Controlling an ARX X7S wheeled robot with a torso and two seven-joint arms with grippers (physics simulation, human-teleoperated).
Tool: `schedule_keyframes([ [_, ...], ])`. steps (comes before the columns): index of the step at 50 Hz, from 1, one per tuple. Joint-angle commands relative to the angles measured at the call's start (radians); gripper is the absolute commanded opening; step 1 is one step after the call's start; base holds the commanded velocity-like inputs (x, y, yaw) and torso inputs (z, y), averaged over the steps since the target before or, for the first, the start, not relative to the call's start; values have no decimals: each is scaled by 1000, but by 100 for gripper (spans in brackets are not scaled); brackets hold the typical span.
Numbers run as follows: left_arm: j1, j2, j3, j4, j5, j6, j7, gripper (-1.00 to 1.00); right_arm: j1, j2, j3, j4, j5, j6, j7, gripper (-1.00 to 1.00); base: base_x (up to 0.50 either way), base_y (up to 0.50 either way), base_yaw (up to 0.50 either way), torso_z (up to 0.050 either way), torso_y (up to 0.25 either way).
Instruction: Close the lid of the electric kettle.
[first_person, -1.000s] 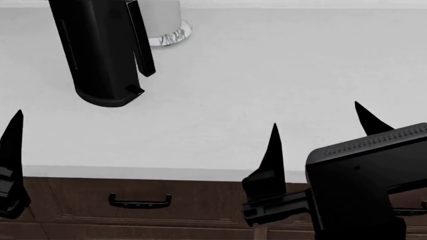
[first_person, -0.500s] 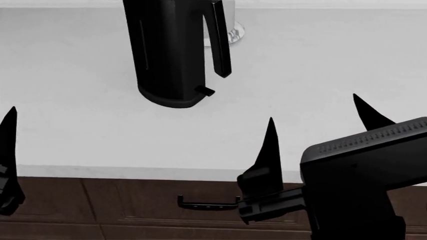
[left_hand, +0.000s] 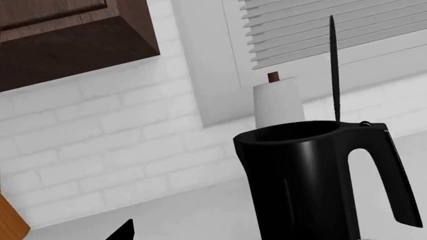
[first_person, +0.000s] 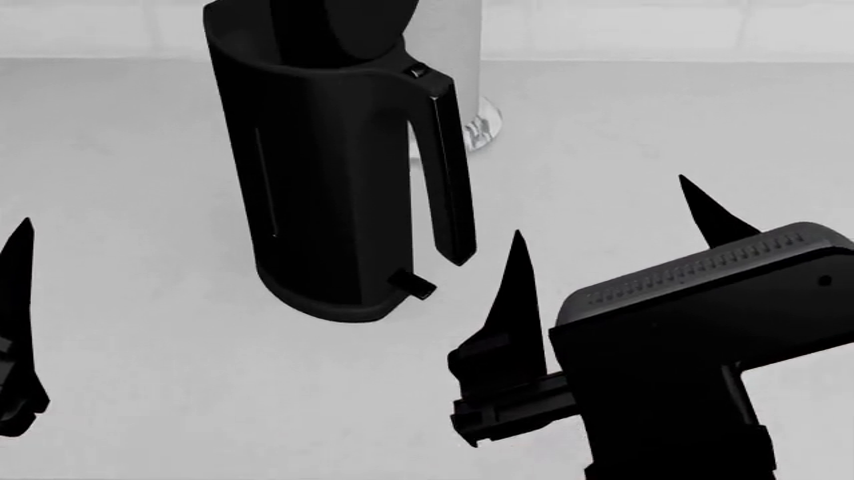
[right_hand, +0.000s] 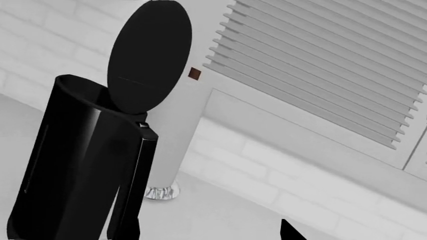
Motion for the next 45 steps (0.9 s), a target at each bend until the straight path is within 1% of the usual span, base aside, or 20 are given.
schedule_keyframes([
  [1, -14, -12, 5, -5, -24, 7, -19, 100, 15, 13, 16, -3, 38, -2, 31, 100, 500, 47, 0, 0, 0],
  [11, -21, -29, 2, -2, -43, 14, -35, 100, 30, 21, 15, 5, 60, 4, 83, 100, 500, 39, 0, 0, 2],
  [12, -20, -31, 1, -1, -47, 16, -36, 100, 29, 5, 45, 10, 82, 18, 79, 100, 176, 23, 0, 0, 0],
  [13, -21, -32, -1, 1, -51, 17, -39, 100, 29, 13, 44, 3, 81, 3, 77, 100, 0, 0, 0, 0, 0],
  [20, -19, -36, -10, -4, -70, 29, -51, 100, 88, -15, 92, 58, 145, 45, 57, 100, 0, 0, 0, 0, 0],
  [23, -22, -39, -3, -3, -69, 30, -53, 100, 161, -22, 106, 101, 173, 84, 46, 100, 0, 0, 0, 0, 0],
  [24, -22, -41, -2, -2, -70, 30, -54, 100, 213, -26, 116, 122, 191, 118, 41, 100, 0, 0, 0, 0, 0],
  [28, -18, -43, 4, -4, -61, 37, -53, 100, 351, -29, 86, 170, 253, 204, 53, 100, 0, 0, 0, 0, 0],
  [29, -19, -44, 5, -6, -61, 38, -53, 100, 363, -23, 78, 177, 266, 203, 66, 100, 0, 0, 0, 0, 0],
  [35, -8, -49, 12, -8, -47, 48, -51, 100, 453, 11, -5, 302, 243, 150, 20, 100, 0, 0, 0, 0, 0],
  [45, 13, -57, 19, -12, -32, 65, -45, 100, 625, -14, -102, 415, 274, 179, -6, 100, 0, 0, 0, 0, 0],
])
